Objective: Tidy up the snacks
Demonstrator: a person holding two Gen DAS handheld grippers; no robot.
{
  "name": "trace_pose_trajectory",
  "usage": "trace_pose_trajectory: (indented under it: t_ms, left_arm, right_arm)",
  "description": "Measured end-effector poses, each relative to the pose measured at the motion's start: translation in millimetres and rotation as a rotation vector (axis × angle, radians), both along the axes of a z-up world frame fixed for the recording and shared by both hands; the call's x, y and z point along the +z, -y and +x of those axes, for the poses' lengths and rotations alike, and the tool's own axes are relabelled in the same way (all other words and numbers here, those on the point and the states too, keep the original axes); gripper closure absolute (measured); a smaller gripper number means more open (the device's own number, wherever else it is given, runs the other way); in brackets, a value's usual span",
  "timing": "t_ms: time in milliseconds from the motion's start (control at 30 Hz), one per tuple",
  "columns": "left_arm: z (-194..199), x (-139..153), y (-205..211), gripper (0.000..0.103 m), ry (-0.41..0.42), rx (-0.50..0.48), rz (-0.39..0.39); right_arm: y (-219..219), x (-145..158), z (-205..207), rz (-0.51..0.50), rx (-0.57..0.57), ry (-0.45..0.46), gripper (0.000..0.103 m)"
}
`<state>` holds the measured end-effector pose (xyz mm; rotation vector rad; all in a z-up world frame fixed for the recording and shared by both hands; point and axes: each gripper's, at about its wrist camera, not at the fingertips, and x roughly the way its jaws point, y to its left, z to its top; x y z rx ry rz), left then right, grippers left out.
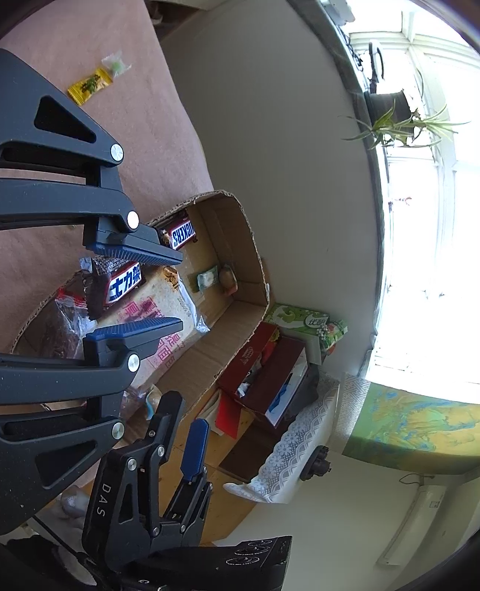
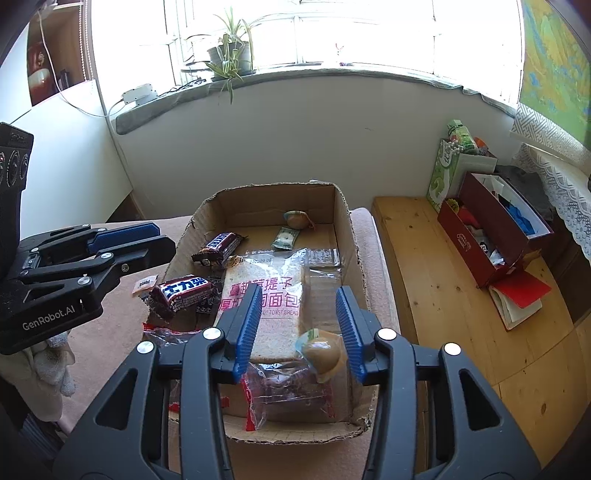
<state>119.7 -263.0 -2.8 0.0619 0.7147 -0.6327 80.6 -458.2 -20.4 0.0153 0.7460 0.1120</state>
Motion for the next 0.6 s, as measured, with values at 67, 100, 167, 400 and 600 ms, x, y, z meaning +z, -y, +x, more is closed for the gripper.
trace_pose_trajectory:
  t_ms: [67,100,167,400,600]
  left_arm:
    - [-1.2,1.7,-1.5,0.071,0.006,0.004,0.001]
    - [-2.0,2.5,-3.2,0.067,0.009,0.006,0.001]
    - [-3.5,4.0,-6.0,0.067,0.017,0.014,0.003]
    - [-9.0,9.0,-18.9,0.064,0.029,0.026,-0.003]
    - [-11.8,13.8,-35.5,0.064,0.041,0.048,-0.009]
  right_arm:
    - [-0.3,2.1,-2.6,-0.006,-0.008,0.013,0.031]
    - [-0.7,3.1,-4.1,-0.009,-0.008,0.019,0.03]
    - [-1.4,5.1,-5.8,-0.015,-0.005,0.022,0.029]
    - [-9.7,11.5,-10.2,-0.023,-0.009,0.026,0.029]
    - [-26.8,15.3,-15.2,-0.026,0.016,0.026,0.029]
